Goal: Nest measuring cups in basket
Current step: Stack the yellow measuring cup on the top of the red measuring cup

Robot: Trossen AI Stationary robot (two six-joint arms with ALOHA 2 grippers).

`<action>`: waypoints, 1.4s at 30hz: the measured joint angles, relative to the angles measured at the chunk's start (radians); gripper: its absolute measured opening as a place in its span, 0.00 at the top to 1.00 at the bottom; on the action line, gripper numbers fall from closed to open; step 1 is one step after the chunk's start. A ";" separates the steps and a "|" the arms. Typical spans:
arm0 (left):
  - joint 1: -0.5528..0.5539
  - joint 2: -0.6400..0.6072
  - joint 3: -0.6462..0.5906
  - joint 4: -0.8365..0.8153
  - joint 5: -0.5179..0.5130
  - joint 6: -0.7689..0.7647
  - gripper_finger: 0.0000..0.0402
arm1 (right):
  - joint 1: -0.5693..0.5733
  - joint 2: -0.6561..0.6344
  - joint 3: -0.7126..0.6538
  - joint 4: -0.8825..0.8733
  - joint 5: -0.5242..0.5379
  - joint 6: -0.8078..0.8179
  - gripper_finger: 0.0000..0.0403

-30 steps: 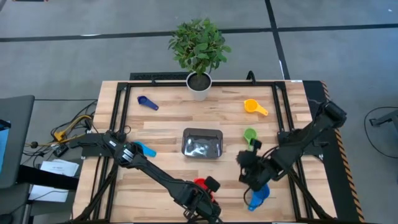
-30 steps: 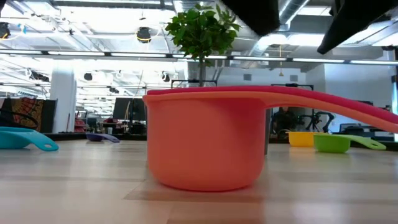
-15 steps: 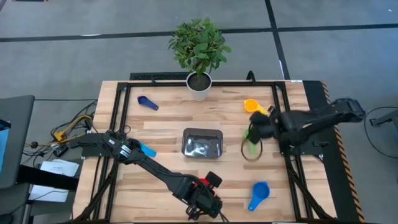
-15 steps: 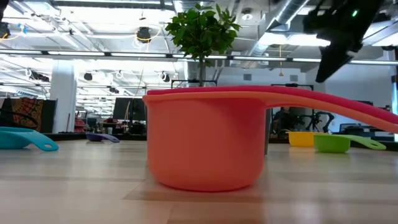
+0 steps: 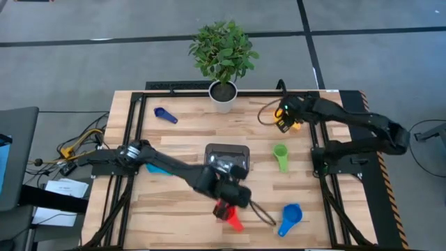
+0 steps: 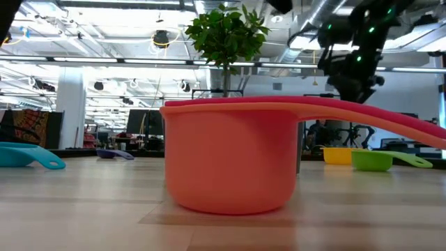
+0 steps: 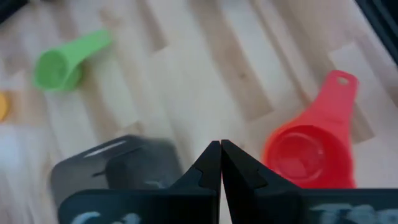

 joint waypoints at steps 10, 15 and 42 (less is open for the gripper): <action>0.020 -0.423 -0.732 0.689 -0.007 -0.103 1.00 | -0.213 0.168 0.000 0.075 -0.012 -0.205 0.59; 0.008 -0.567 -1.060 1.138 -0.113 -0.218 1.00 | -0.271 0.241 0.001 0.110 -0.077 -0.257 0.58; 0.019 -0.589 -1.243 1.343 -0.398 -0.394 0.81 | -0.284 0.294 0.002 0.186 -0.264 -0.294 0.68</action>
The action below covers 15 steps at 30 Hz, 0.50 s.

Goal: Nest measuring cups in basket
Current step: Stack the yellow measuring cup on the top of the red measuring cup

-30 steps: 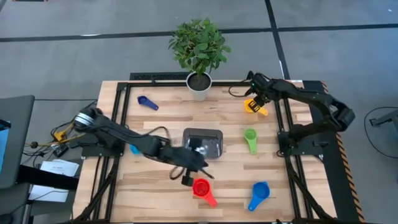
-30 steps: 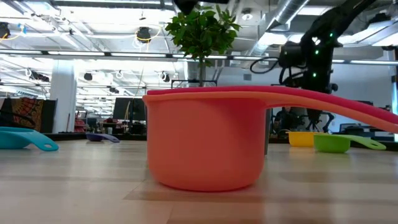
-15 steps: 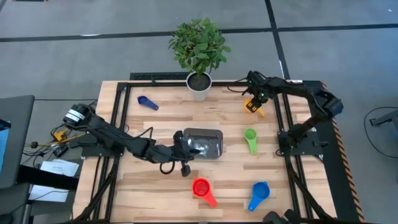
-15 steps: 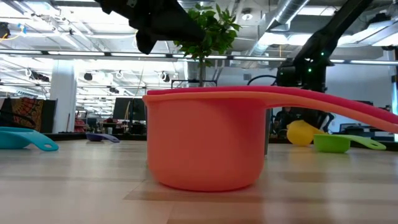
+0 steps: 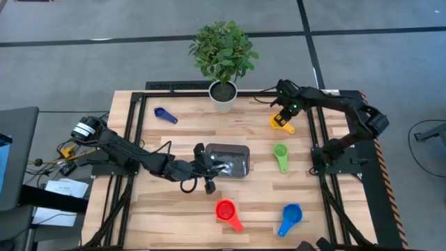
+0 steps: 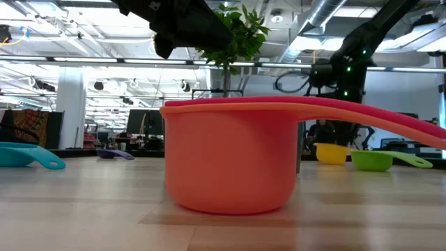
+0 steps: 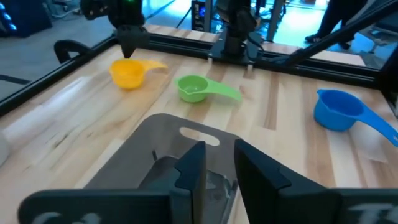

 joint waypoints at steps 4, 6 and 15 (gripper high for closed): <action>0.008 0.001 0.000 0.000 -0.001 -0.001 0.76 | 0.017 -0.026 0.000 0.013 -0.054 0.032 0.67; 0.010 0.001 0.000 -0.006 -0.001 -0.018 0.74 | 0.020 -0.021 0.000 0.014 -0.069 0.033 0.66; -0.004 0.001 0.000 -0.020 -0.002 -0.051 0.73 | 0.025 0.061 0.000 0.062 -0.084 0.029 0.64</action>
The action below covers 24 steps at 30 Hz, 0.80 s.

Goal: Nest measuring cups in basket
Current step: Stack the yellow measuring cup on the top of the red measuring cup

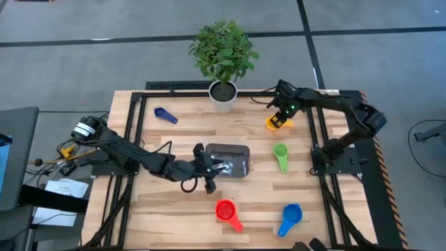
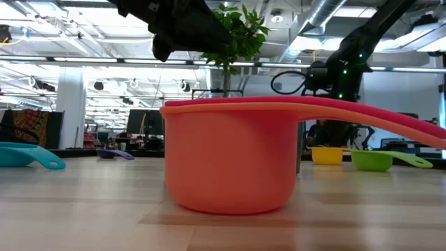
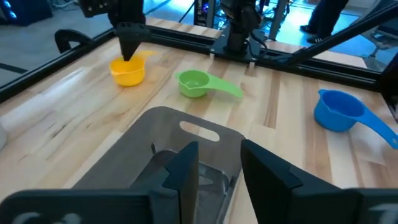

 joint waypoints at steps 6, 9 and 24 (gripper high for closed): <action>-0.009 0.000 0.000 -0.025 -0.001 0.000 0.73 | 0.007 0.014 0.000 0.017 -0.001 -0.010 0.73; -0.009 0.000 0.000 -0.029 -0.009 0.000 0.73 | 0.015 0.014 0.000 0.004 -0.001 -0.027 0.84; -0.009 0.000 0.000 -0.032 -0.113 -0.020 0.73 | 0.184 -0.132 0.000 -0.047 0.013 0.071 0.98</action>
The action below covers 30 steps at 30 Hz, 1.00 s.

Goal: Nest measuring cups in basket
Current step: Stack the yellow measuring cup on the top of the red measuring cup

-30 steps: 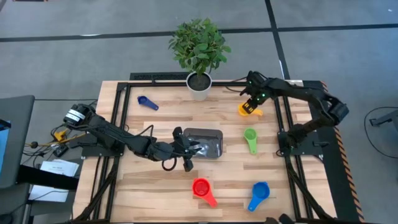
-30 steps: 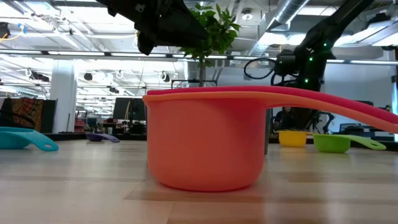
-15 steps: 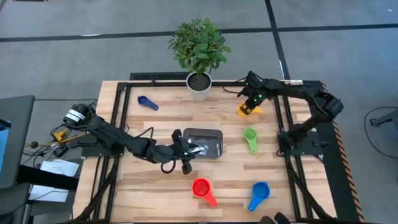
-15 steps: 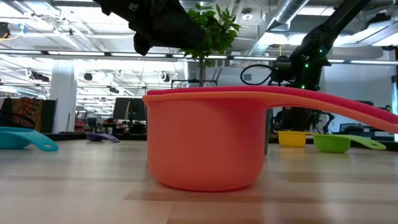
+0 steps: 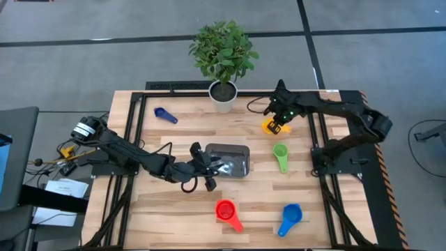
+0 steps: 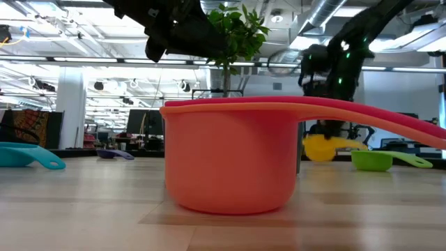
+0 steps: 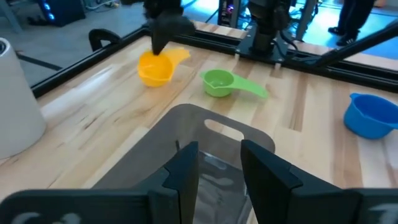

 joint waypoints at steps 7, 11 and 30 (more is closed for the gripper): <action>0.013 0.000 0.000 0.079 -0.052 0.017 0.73 | 0.186 -0.217 0.000 -0.038 0.076 0.137 0.99; 0.044 0.000 0.000 0.159 -0.032 0.042 0.73 | 0.318 -0.300 0.000 -0.042 0.125 0.237 0.99; 0.066 0.075 0.170 0.167 0.056 0.299 0.73 | 0.906 -0.224 0.000 0.170 0.469 0.606 0.98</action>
